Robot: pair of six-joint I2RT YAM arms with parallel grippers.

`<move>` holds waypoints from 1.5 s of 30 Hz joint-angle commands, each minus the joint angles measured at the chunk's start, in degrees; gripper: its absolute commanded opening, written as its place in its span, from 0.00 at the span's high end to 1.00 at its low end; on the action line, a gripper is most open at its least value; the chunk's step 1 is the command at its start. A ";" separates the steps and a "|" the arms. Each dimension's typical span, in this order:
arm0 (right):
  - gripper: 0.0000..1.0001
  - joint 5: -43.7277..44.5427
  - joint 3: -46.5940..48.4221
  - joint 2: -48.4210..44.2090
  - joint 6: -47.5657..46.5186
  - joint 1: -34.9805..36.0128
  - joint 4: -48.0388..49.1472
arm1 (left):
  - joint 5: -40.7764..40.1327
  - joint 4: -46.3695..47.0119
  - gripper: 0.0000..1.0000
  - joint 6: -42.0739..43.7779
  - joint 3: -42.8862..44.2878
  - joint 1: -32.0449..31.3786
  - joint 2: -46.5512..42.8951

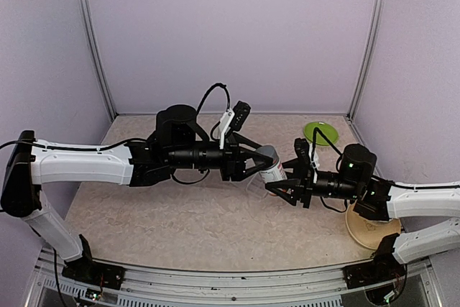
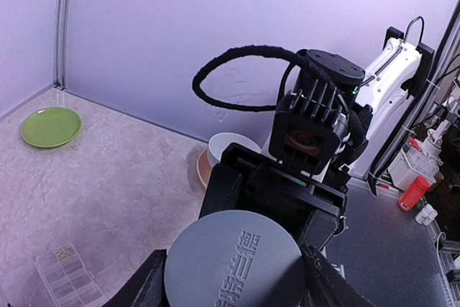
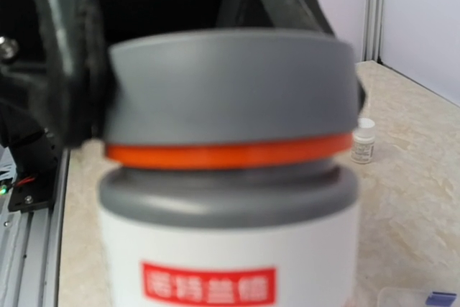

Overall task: Sort the pills into containers
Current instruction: Unscrew the lid of the pill bottle from the pill bottle, then pick up the lid of the pill bottle from the pill bottle.

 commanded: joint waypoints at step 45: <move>0.74 10.97 0.07 0.37 -4.63 0.56 -2.44 | -26.35 -10.77 0.64 -11.20 -2.34 3.19 -6.24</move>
